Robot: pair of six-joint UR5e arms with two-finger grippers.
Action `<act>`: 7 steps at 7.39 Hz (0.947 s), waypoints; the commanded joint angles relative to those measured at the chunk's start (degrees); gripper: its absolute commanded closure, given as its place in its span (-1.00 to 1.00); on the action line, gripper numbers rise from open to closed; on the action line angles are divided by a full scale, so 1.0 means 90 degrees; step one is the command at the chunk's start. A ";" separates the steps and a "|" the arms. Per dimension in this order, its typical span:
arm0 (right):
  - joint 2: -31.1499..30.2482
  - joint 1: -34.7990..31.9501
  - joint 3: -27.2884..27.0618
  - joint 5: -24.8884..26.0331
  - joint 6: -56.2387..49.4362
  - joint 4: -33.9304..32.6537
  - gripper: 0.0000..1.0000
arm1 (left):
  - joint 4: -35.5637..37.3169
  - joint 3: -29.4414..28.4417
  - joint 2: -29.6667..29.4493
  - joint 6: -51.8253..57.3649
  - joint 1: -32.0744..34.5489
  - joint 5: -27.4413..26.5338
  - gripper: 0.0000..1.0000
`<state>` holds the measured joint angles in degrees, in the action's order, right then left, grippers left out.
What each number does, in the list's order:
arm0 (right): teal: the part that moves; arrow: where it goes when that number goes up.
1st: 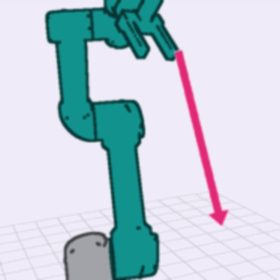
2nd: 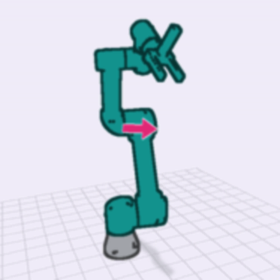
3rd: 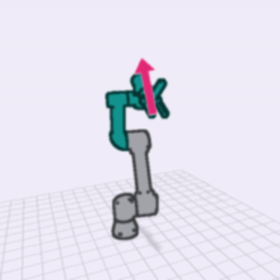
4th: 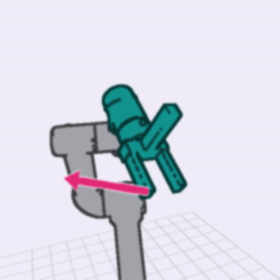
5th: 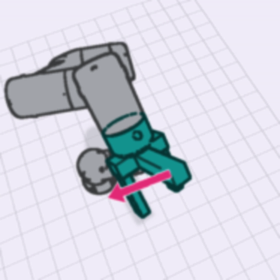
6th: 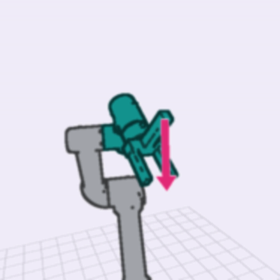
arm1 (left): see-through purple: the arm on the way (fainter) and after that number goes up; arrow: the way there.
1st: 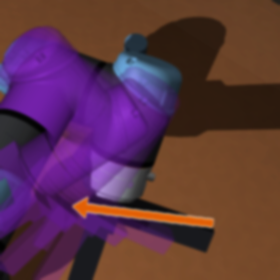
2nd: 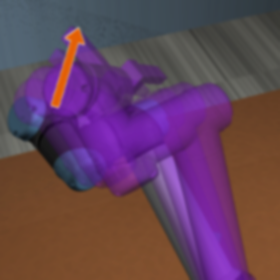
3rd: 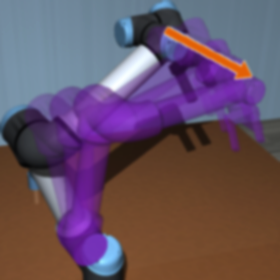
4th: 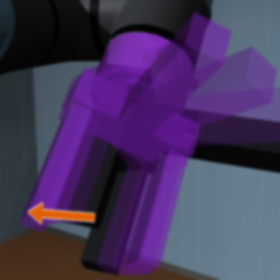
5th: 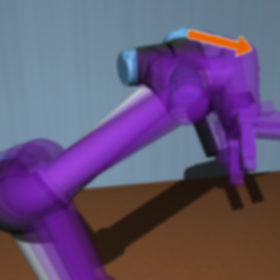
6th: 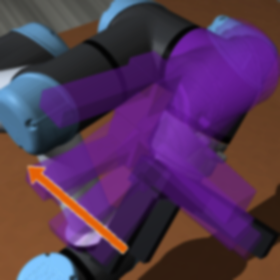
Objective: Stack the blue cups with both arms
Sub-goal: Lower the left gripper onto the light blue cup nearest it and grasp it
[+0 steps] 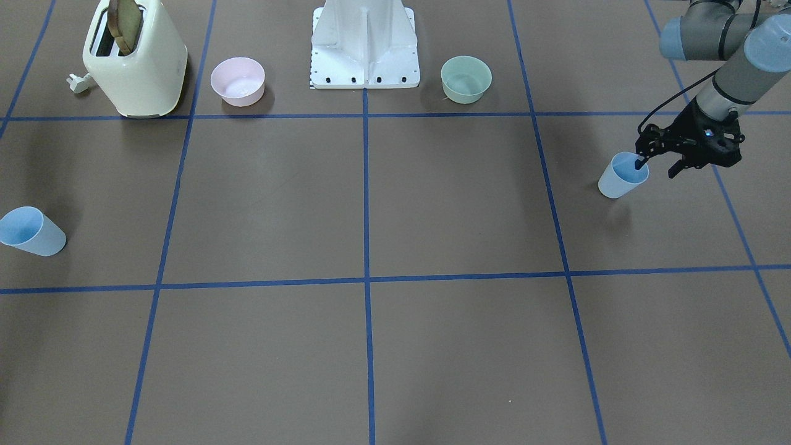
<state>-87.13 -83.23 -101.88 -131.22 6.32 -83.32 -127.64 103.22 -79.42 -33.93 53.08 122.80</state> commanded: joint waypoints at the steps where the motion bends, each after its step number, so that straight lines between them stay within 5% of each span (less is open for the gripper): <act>1: -0.0045 0.0000 -0.0008 -0.0010 -0.0008 0.0010 -1.00 | -0.0037 0.0228 0.0005 -0.0009 0.0010 0.0076 1.00; 4: -0.0065 0.0000 -0.0008 -0.0010 -0.0018 0.0010 -1.00 | 0.0448 0.0707 -0.0275 -0.0116 0.0108 0.0604 1.00; 7: -0.0124 0.0000 -0.0037 -0.0019 -0.0028 0.0010 -1.00 | 0.3039 0.0553 -0.2973 -0.1014 0.0011 0.0526 1.00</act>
<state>-88.08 -83.23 -102.16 -131.33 6.08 -83.23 -111.00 109.02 -95.46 -40.44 53.62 127.71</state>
